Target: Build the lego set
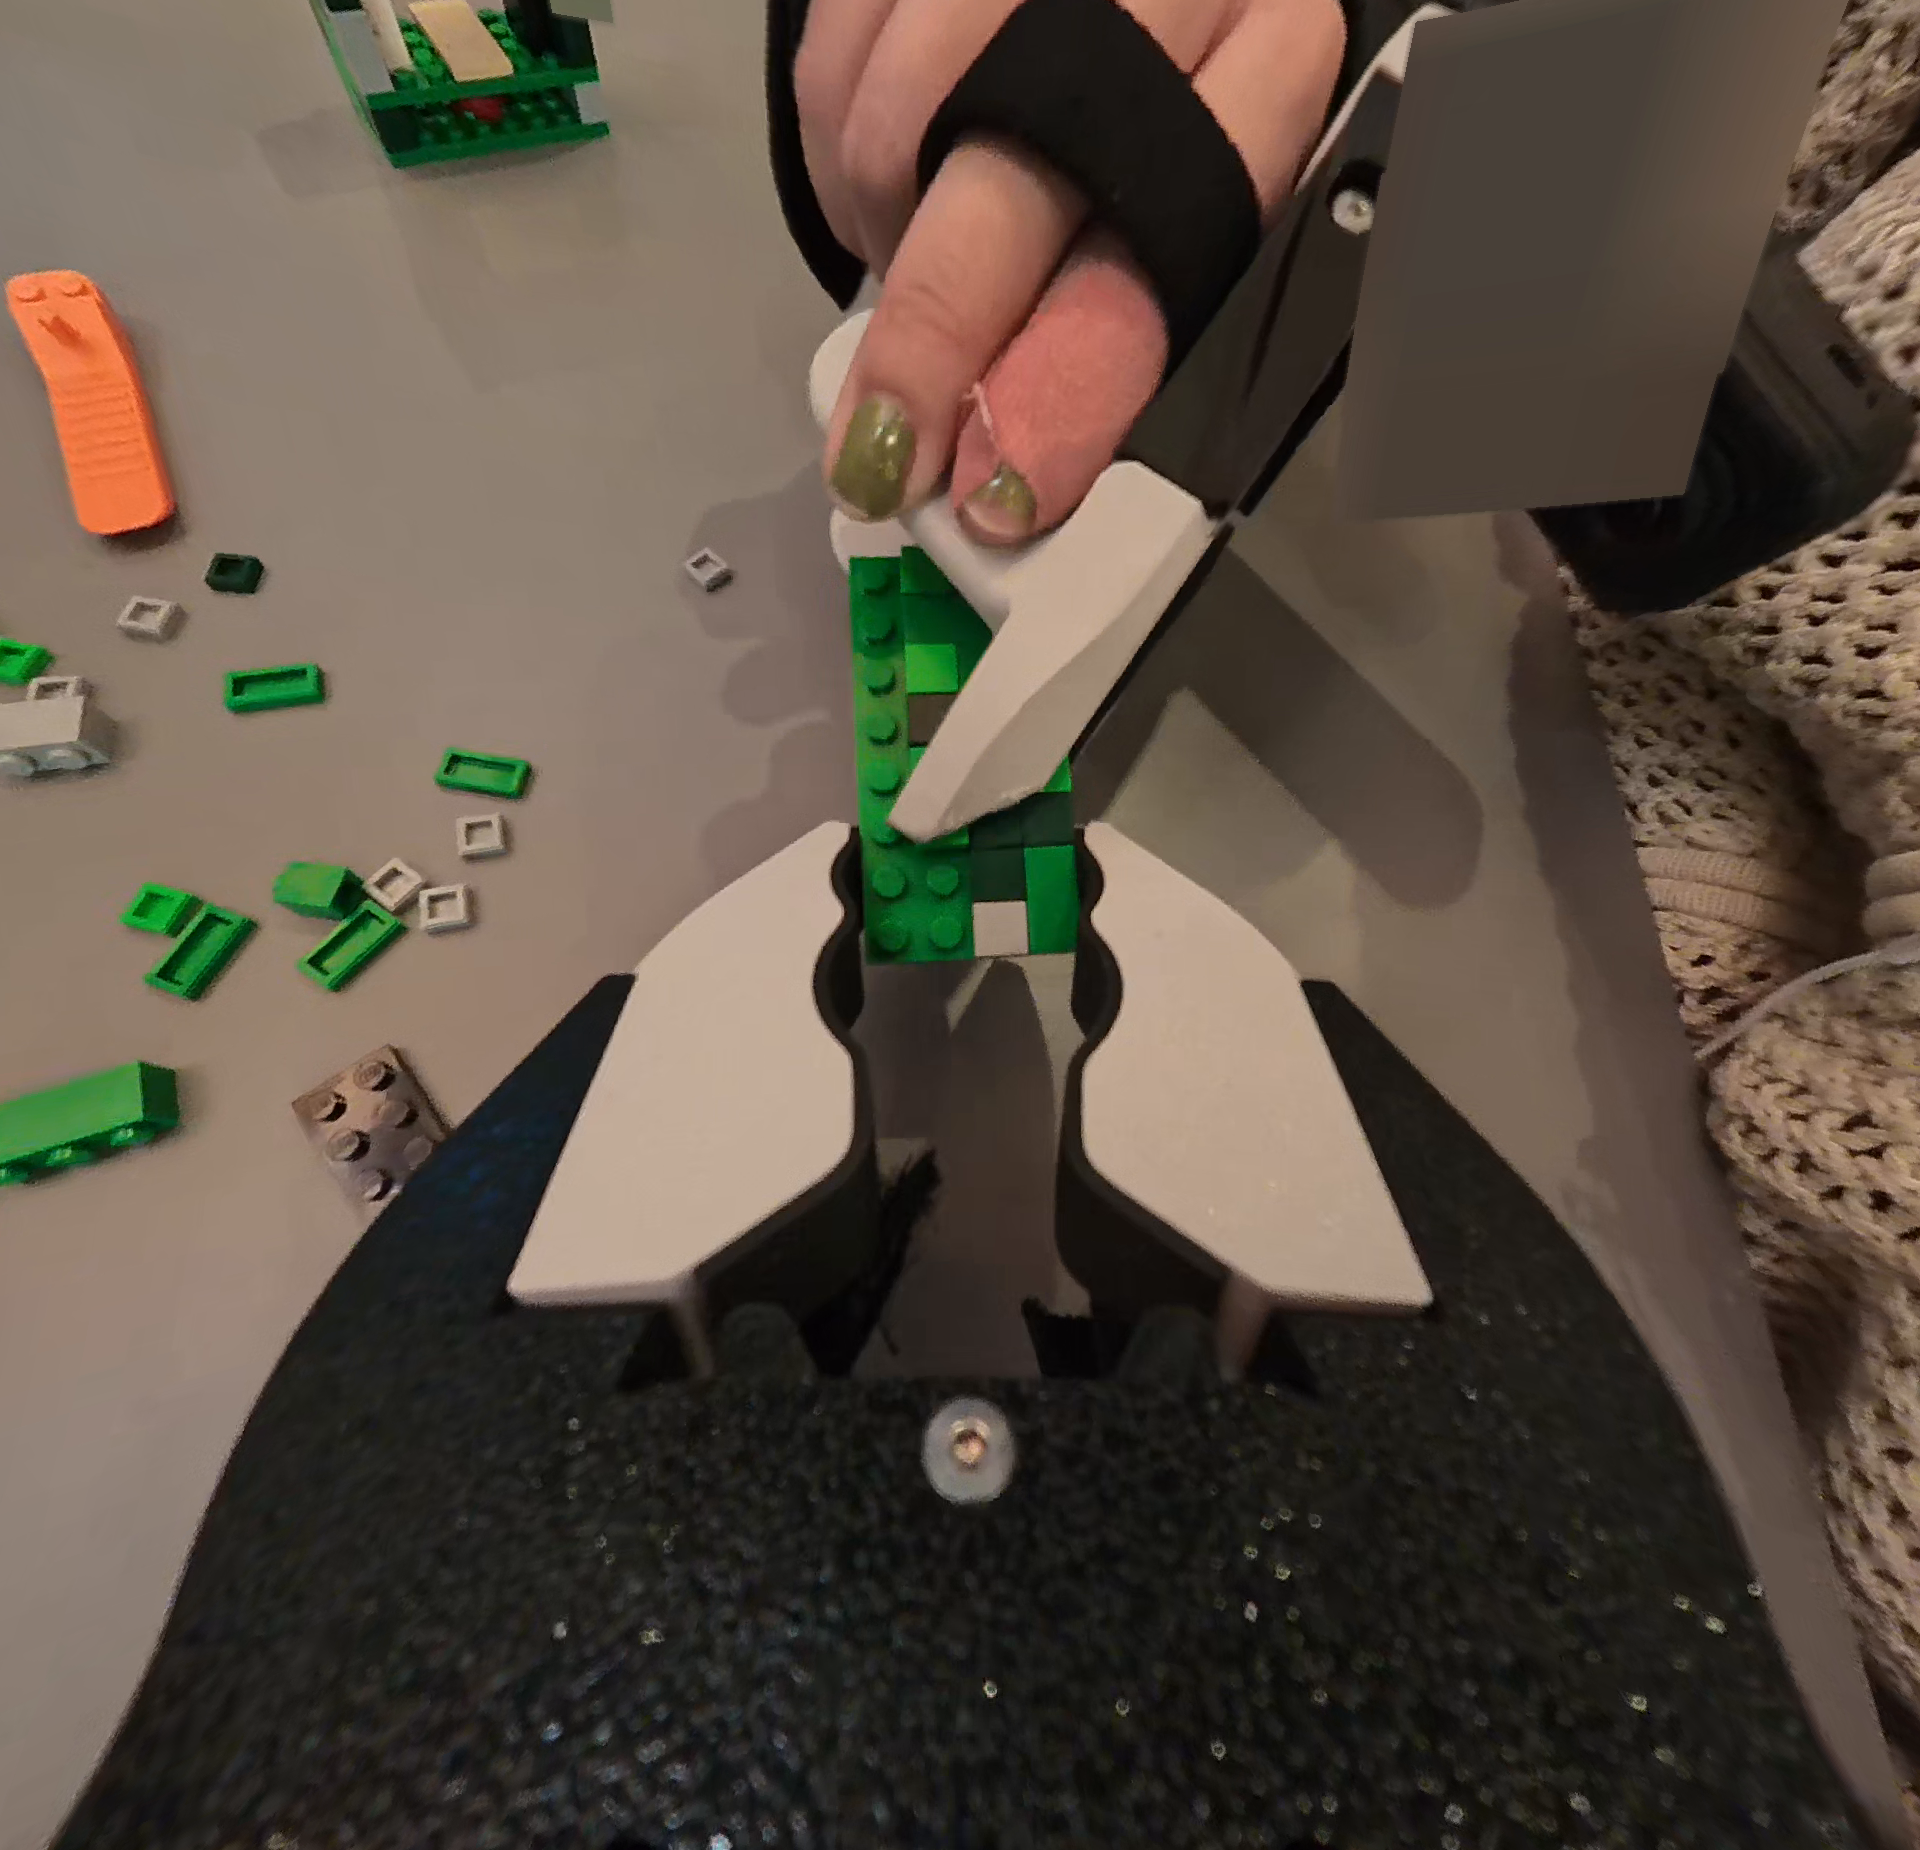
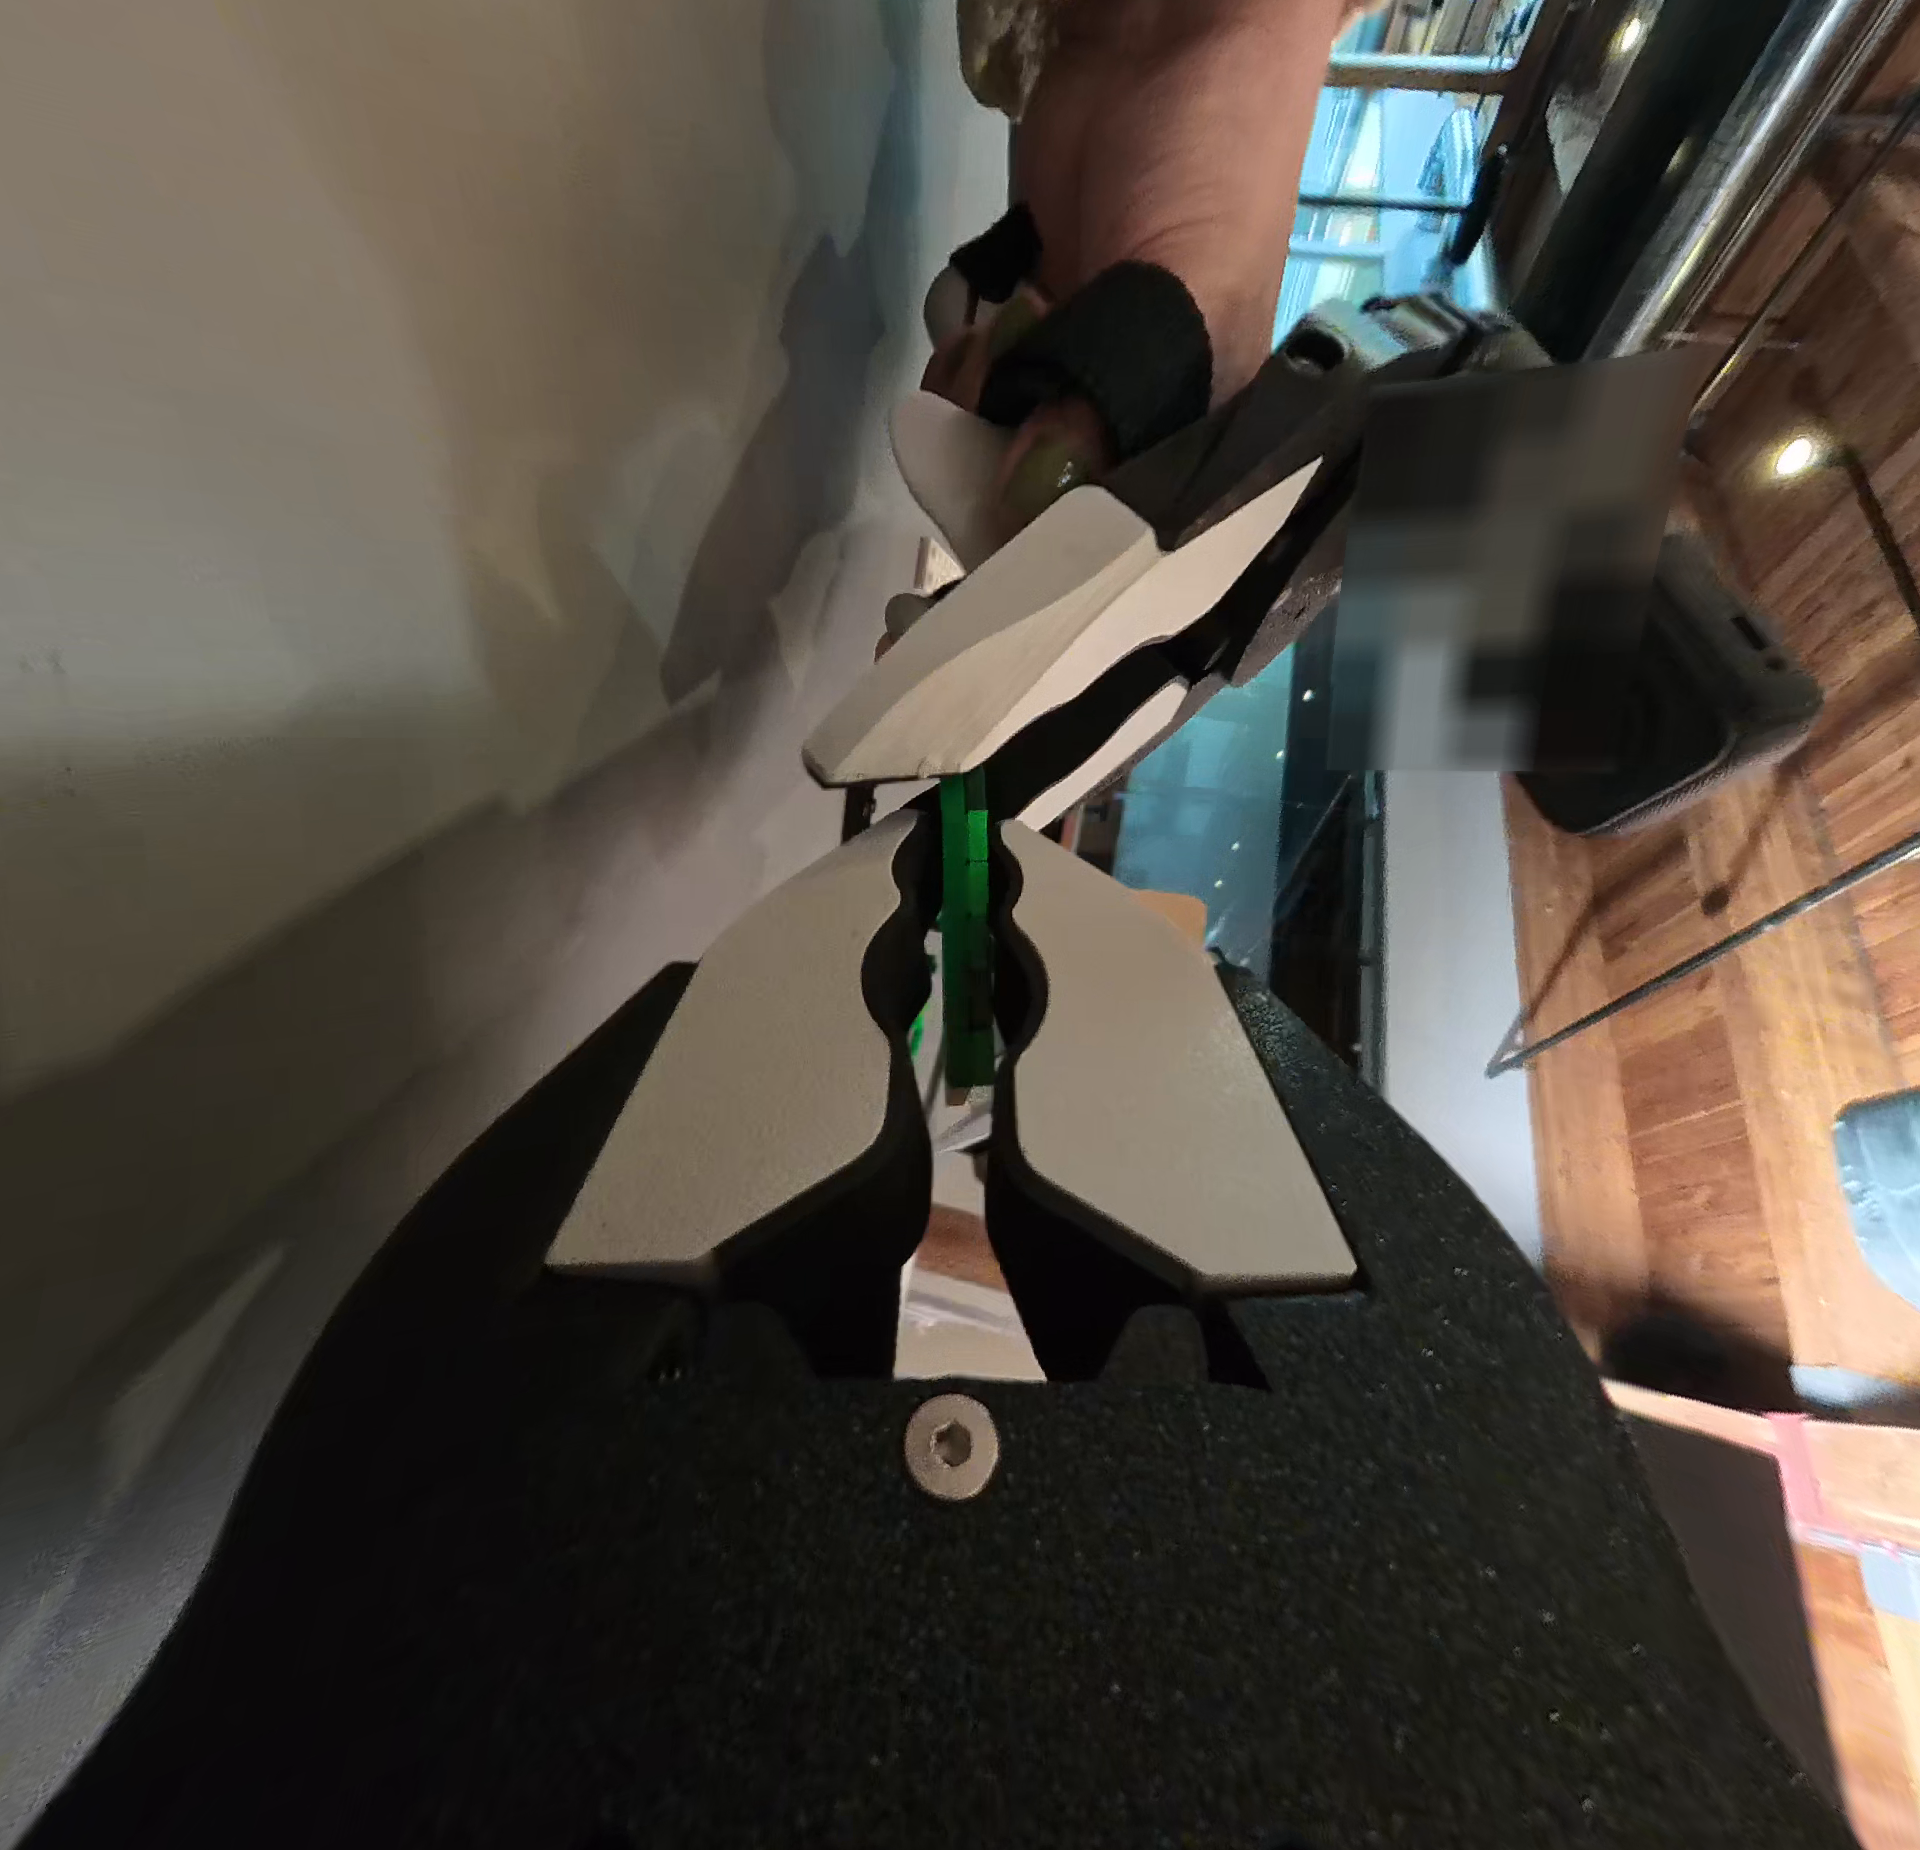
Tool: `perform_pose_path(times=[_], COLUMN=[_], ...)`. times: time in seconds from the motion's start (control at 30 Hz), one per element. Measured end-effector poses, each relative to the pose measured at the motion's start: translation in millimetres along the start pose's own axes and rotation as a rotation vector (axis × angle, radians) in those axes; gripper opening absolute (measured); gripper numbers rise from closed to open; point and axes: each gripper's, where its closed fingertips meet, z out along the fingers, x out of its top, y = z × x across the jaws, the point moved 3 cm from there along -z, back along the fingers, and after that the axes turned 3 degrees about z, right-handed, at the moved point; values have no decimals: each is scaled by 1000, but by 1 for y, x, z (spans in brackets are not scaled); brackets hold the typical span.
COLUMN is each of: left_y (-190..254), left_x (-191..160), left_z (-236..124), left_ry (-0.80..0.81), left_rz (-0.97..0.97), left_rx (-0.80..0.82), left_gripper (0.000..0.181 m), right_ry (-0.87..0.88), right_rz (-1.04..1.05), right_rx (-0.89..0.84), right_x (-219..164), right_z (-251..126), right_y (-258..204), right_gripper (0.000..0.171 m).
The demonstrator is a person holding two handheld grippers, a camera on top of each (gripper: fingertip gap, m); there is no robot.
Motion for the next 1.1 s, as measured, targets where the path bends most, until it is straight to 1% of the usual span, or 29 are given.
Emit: perform_pose_path(times=[0.17,0.2,0.3,0.37,0.4,0.47,0.5,0.53,0.6,0.67,0.77,0.87,0.93,1.0,1.03,1.1], left_y=[1,1,3,2,2,4,5,5,5,4,5,5,5,3,1,-4], left_x=[-5,-6,-2,0,0,3,4,6,7,7,6,5,3,2,2,-3], left_z=[6,6,5,3,3,2,2,2,1,1,4,8,9,11,11,12], left_ry=[-51,-51,-21,-14,-9,18,37,52,62,51,1,-28,-40,-50,-50,-69], left_rz=[29,35,37,39,32,-1,-17,-27,-18,19,85,115,110,113,112,115], left_rx=[10,11,7,28,27,-8,-29,-37,-38,-5,49,74,73,88,98,120], left_gripper=[37,37,39,49,51,50,45,38,37,37,37,37,37,37,37,37], right_ry=[9,11,32,51,48,47,50,52,48,37,35,32,31,28,23,-8], right_rz=[-102,-96,10,95,103,95,92,81,49,-21,-172,-237,-202,-36,40,144], right_rx=[29,35,40,31,20,-1,-11,-24,-42,-56,-22,29,42,56,72,87], right_x=[1,1,0,-1,-2,-4,-4,-3,-2,-3,-2,-1,-1,-2,-4,-9], right_z=[-1,-1,-3,-4,-5,-6,-7,-8,-8,-8,-10,-12,-11,-11,-11,-11], right_y=[-6,-7,-4,0,1,3,4,5,6,8,7,6,4,1,0,-2], right_gripper=[7,7,6,7,6,6,6,7,6,6,6,6,6,7,11,38])
